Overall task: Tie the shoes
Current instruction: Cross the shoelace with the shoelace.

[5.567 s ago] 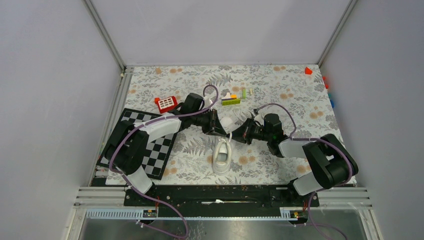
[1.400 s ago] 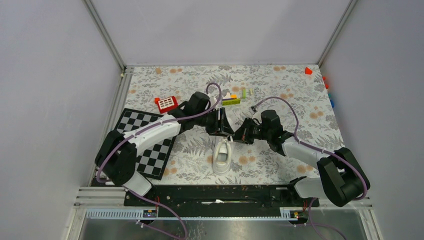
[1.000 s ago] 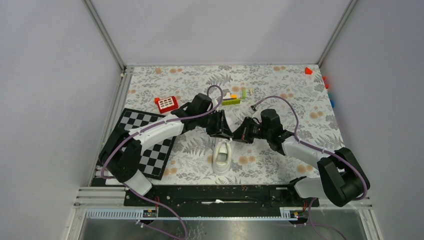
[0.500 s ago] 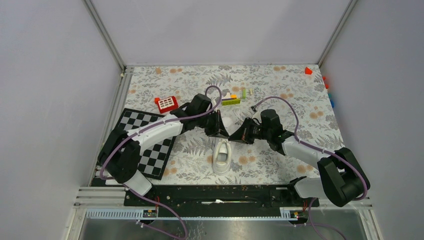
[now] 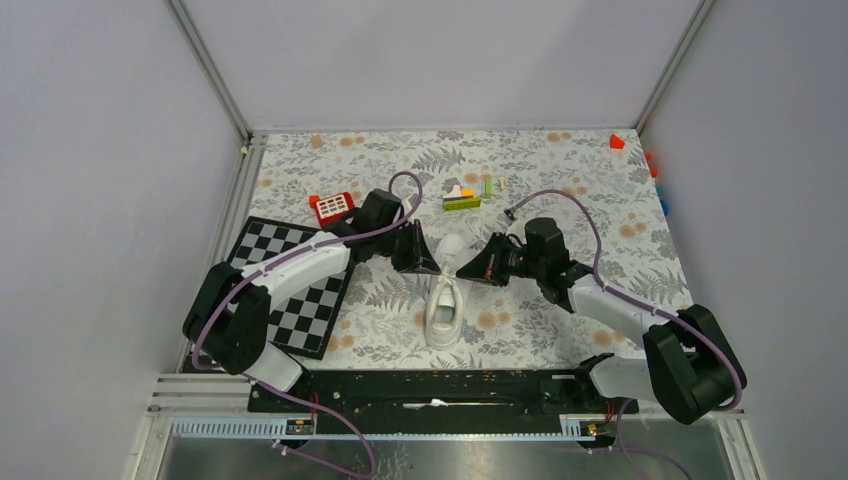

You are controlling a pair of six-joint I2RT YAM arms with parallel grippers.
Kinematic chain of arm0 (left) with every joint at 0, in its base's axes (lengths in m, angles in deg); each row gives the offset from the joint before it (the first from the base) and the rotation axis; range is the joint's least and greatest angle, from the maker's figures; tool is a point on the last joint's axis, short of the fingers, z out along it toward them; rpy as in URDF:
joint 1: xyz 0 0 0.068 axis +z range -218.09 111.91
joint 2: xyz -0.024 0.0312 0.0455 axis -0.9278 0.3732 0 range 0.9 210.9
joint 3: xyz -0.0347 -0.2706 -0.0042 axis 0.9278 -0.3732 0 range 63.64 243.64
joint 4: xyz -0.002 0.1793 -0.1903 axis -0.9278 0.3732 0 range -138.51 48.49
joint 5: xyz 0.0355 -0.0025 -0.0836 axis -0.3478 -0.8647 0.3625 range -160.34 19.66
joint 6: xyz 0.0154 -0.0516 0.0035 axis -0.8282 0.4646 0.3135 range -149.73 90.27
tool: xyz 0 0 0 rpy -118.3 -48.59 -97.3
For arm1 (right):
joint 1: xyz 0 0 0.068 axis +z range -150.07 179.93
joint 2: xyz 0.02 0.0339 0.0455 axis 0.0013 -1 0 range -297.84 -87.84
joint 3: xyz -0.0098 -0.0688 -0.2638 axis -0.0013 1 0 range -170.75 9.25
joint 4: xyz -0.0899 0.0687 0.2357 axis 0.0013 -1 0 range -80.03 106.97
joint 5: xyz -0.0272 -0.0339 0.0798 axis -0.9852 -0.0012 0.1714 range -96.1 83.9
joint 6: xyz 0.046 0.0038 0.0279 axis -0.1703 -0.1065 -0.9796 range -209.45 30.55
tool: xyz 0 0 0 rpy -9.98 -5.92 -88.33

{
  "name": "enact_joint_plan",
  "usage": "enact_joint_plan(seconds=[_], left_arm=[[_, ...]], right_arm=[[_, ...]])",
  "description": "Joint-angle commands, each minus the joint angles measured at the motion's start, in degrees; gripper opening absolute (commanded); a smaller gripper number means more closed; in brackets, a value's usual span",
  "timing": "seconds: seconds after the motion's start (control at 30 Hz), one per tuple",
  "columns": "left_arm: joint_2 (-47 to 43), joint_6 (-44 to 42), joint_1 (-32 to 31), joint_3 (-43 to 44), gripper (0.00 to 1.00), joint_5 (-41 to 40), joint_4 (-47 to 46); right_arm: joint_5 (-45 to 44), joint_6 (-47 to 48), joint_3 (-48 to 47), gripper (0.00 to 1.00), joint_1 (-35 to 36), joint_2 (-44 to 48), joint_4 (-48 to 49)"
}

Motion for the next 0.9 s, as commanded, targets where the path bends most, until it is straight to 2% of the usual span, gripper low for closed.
enact_joint_plan(seconds=[0.0,0.23,0.43,0.57,0.87], left_arm=[[-0.6,-0.8,0.6,-1.8,0.0,-0.2,-3.8],[0.7,-0.5,1.1,-2.8,0.0,1.8,-5.8],[3.3,-1.1,1.0,-2.2,0.0,5.5,-6.9],[3.5,-1.0,1.0,-2.1,0.0,6.1,-7.5],[3.1,-1.1,1.0,-1.7,0.0,6.2,-7.3]], right_arm=[[0.0,0.9,-0.5,0.0,0.5,1.4,0.9],[-0.9,5.6,1.5,0.01,0.5,3.2,-5.7],[-0.3,7.1,-0.4,0.25,0.5,2.3,-7.7],[-0.6,10.6,-4.4,0.4,0.5,1.6,-12.7],[-4.2,16.7,-12.1,0.49,0.6,-0.3,-22.0]])
